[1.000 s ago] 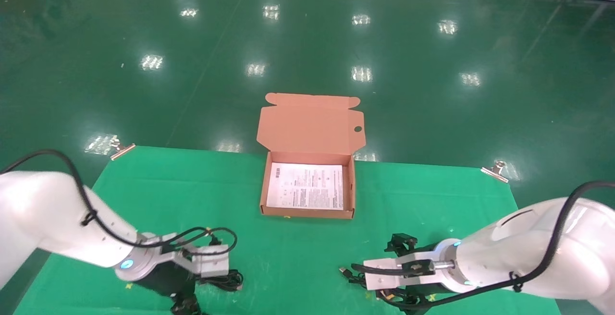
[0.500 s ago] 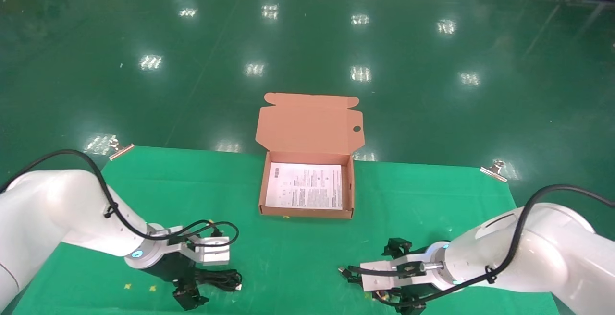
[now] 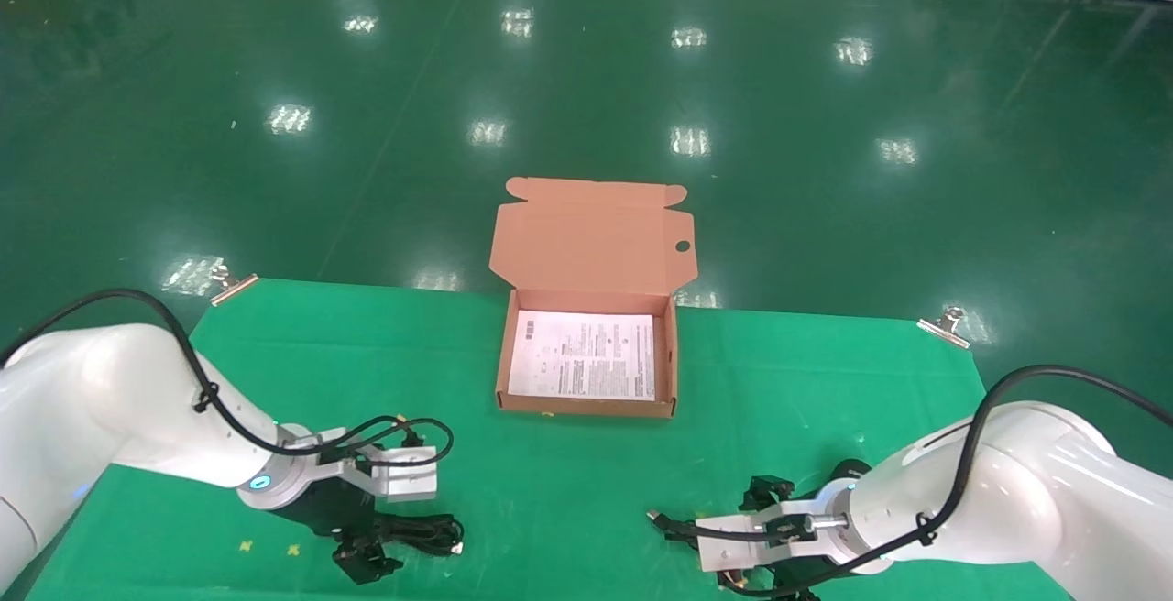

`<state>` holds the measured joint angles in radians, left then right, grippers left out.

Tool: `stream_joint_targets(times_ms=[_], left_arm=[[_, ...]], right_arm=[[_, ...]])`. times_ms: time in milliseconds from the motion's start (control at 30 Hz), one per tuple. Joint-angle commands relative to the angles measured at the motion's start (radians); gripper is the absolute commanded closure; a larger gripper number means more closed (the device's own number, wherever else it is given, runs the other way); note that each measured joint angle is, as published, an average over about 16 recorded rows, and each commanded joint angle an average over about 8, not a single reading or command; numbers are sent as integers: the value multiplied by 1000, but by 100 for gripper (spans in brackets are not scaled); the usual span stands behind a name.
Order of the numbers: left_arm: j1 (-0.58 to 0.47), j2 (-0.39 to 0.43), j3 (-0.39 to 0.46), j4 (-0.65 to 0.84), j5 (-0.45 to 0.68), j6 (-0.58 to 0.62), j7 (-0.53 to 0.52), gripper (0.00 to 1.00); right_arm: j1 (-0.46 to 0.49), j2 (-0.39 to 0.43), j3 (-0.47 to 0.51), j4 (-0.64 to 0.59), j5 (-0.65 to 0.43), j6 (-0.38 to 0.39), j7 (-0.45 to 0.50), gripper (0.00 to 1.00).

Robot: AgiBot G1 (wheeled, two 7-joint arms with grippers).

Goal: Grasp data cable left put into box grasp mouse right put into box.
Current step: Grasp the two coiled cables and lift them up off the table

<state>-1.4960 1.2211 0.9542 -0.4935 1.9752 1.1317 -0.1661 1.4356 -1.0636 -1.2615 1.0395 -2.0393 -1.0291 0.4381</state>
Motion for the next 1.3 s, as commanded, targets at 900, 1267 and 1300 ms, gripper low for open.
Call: stream_joint_targets(times_ms=[900,1267,1300], left_arm=[[1,-2,1,-10,0,6,-5,100],[1,-2,2,-11,1,7,-5,100],[1,-3,2,-11,1,7,-5,100]], right_arm=[[3,3,3,10,1,-2,5,100],[4,4,4,10,1,-2,5,100],[4,4,4,10,1,-2,5,100]])
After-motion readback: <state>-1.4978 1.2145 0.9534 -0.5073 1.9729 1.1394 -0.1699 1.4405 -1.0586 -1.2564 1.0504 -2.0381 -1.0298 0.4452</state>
